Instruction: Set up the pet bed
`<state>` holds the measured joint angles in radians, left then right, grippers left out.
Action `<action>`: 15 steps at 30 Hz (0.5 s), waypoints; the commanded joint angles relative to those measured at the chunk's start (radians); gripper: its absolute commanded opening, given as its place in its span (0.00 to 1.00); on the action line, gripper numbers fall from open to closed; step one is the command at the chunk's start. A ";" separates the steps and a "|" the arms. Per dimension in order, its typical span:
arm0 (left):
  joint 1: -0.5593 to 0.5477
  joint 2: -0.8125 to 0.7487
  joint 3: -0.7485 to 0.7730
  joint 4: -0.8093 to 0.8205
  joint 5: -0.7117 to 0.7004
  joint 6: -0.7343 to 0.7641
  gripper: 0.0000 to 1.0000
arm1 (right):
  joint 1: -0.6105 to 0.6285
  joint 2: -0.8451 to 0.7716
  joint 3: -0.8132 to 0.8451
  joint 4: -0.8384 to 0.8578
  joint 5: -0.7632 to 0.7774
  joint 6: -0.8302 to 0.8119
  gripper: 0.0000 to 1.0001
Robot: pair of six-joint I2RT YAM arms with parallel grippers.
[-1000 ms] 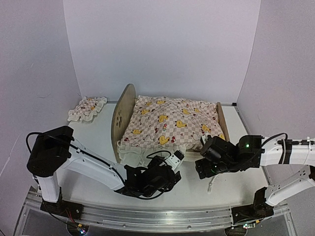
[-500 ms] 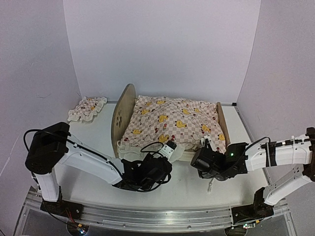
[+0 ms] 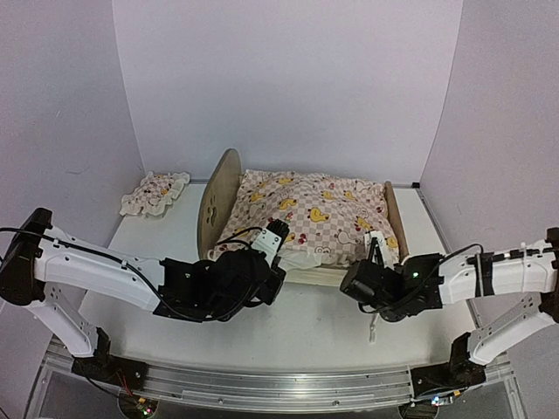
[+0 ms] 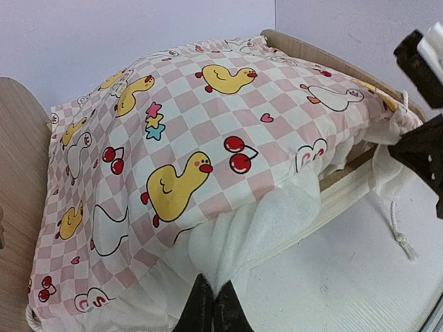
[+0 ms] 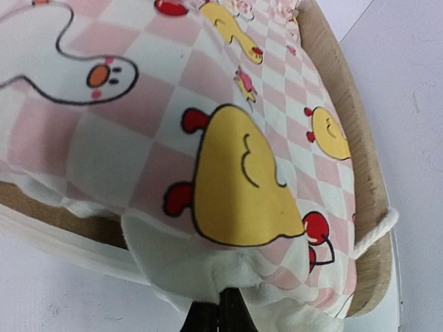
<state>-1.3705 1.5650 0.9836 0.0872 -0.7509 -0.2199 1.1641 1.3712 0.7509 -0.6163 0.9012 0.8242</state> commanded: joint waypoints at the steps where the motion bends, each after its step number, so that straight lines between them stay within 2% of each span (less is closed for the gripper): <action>1: 0.010 -0.046 0.004 -0.054 0.071 -0.034 0.00 | 0.005 -0.177 -0.011 -0.008 0.027 -0.098 0.00; 8: 0.024 -0.082 0.009 -0.081 0.104 -0.042 0.00 | -0.018 -0.538 -0.051 -0.027 -0.199 -0.191 0.00; 15: 0.038 -0.138 0.022 -0.113 0.152 -0.007 0.00 | -0.043 -0.598 0.012 -0.141 -0.203 -0.144 0.00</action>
<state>-1.3418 1.4891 0.9813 -0.0025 -0.6193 -0.2420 1.1271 0.7776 0.7158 -0.6949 0.7147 0.6746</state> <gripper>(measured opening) 0.008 0.012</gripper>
